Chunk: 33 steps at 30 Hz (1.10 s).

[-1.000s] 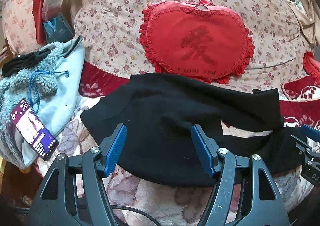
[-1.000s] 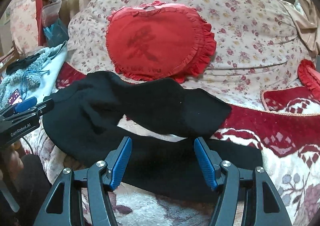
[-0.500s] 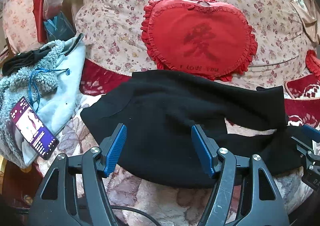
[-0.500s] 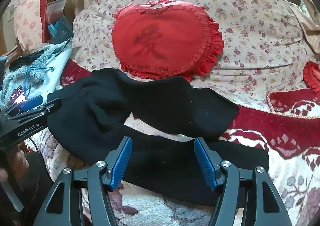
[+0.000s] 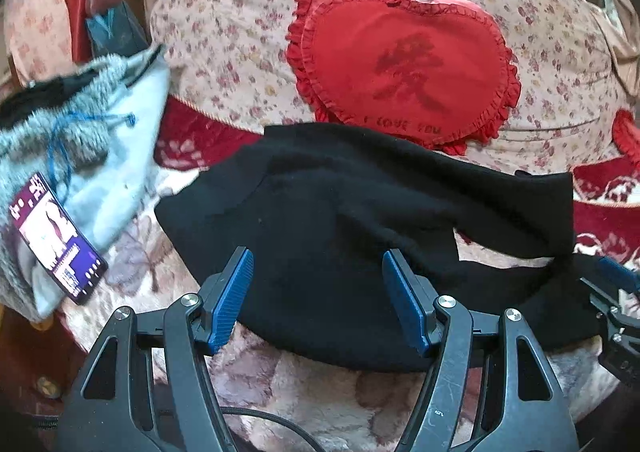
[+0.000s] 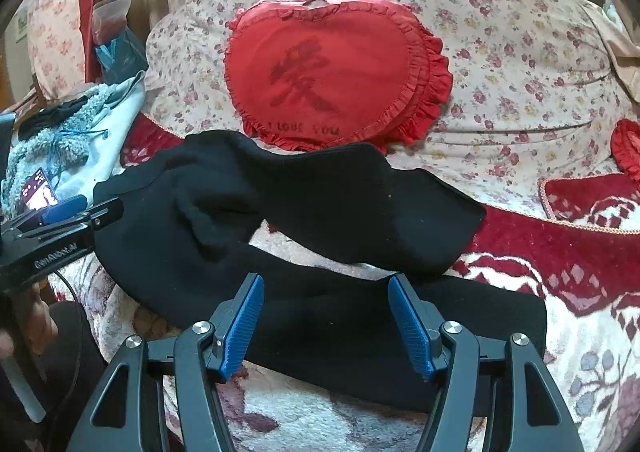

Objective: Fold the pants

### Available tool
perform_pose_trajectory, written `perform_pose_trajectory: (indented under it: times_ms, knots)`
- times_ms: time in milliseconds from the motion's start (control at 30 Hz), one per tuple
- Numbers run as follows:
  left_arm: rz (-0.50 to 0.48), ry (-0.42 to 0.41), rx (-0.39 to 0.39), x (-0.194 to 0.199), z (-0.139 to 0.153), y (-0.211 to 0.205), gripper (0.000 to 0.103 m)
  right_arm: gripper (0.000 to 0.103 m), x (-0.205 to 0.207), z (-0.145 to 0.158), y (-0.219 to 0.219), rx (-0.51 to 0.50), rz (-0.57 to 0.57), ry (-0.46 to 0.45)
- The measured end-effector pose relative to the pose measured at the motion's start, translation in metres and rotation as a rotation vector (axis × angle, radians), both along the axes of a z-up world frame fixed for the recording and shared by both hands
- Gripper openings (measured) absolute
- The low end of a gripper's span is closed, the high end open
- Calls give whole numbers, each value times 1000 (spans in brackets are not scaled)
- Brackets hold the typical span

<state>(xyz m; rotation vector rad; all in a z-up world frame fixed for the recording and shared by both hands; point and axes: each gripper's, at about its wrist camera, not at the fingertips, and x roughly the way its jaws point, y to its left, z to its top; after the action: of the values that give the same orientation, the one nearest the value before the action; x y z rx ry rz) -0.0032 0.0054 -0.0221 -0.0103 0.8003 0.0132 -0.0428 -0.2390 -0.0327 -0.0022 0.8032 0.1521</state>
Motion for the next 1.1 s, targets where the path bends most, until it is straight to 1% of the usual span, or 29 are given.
perform_pose_trajectory:
  times_ms: [133,233,367,433,533,633,800,900,967,1033,1100]
  knots:
    - [16,19,-20,1,0,14,67,63,-1,-1,-12,-3,-26,0]
    - [38,46,-64,4,-1,28,67,63,0,0,-29,-4,-71,-1]
    - [94,78,-118,7,-8,51,67,63,-2,-1,-49,-20,-107,5]
    - [118,94,-127,10,-12,61,67,63,-6,-2,-63,-26,-134,9]
    - [150,102,-120,16,-17,72,67,63,-13,-4,-87,-19,-197,18]
    - [171,120,-148,21,-22,81,67,63,-16,-7,-110,-8,-257,34]
    - [199,156,-174,29,-33,92,67,63,-20,-16,-135,-14,-309,63]
    - [224,164,-188,33,-37,100,67,63,-24,-22,-149,5,-345,78]
    - [236,170,-212,35,-38,104,67,63,-27,-28,-159,33,-362,95]
    - [247,175,-239,40,-41,108,67,63,-27,-38,-164,63,-364,130]
    - [253,179,-249,45,-44,111,67,63,-24,-48,-166,94,-360,170]
